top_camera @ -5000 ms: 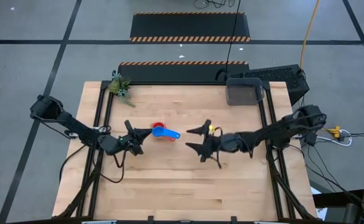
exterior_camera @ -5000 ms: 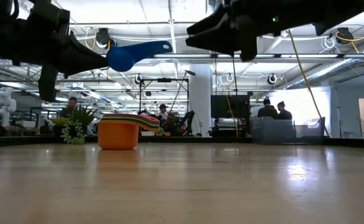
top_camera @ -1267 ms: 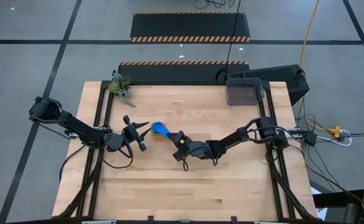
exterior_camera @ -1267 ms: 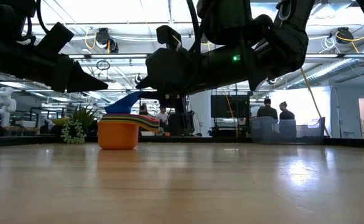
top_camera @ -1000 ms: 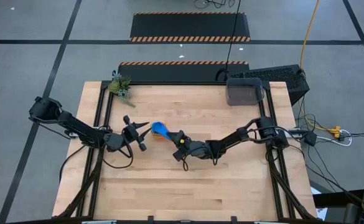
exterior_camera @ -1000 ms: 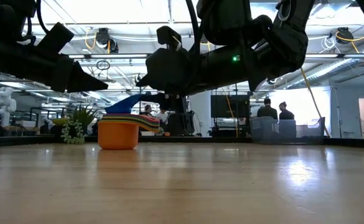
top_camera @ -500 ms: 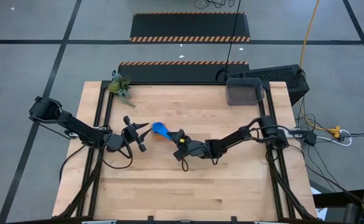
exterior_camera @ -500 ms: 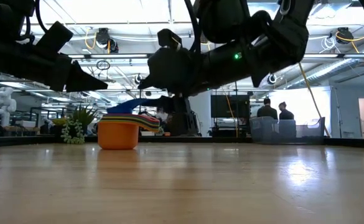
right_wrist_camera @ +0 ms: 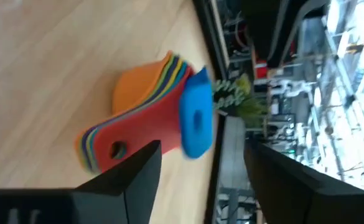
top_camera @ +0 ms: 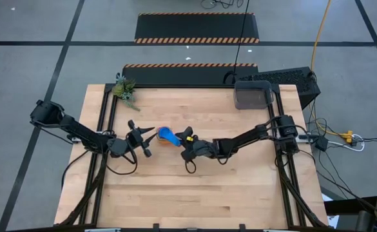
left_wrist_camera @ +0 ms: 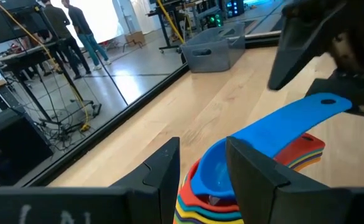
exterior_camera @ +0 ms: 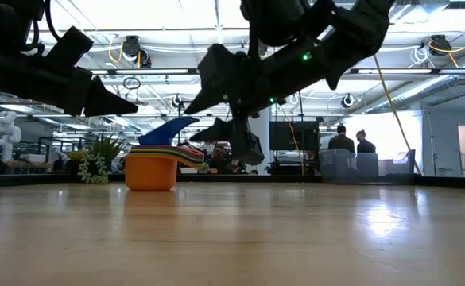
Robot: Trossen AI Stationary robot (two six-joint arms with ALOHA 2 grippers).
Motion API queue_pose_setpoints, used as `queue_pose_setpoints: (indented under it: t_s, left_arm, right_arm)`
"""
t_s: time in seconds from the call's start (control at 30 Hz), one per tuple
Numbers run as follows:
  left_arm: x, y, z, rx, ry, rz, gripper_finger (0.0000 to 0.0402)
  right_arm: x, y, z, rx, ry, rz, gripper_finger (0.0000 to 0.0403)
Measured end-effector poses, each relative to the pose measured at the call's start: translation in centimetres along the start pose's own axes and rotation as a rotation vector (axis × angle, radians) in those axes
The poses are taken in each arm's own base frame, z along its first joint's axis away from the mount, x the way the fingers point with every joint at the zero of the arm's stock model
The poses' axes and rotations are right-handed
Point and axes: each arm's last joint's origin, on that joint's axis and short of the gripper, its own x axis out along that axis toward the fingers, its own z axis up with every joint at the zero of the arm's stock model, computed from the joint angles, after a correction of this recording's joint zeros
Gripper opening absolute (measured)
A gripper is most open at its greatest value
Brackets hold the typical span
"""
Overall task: Nest measuring cups in basket
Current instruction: Stack the blue measuring cup on top of the light red measuring cup
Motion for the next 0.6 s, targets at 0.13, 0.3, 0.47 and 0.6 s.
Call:
queue_pose_setpoints:
  t_s: [0.13, 0.3, 0.47, 0.6]
  left_arm:
    - [0.0, 0.0, 0.0, -0.003, -0.002, 0.000, 0.0131]
    - [0.0, 0.0, 0.0, -0.005, -0.001, 0.000, 0.0131]
    - [0.0, 0.0, 0.0, -0.002, 0.001, -0.006, 0.0131]
    - [0.0, -0.1, 0.0, -0.002, 0.003, -0.024, 0.0131]
  right_arm:
    - [0.3, 0.3, -0.7, 0.009, 0.036, 0.046, 0.0231]
    - [0.0, 0.1, -0.7, 0.001, 0.049, 0.054, 0.0231]
    - [-1.3, -1.6, -0.1, 0.050, 0.024, 0.030, 0.0231]
    - [-2.2, -2.5, 0.0, 0.093, 0.029, 0.045, 0.0231]
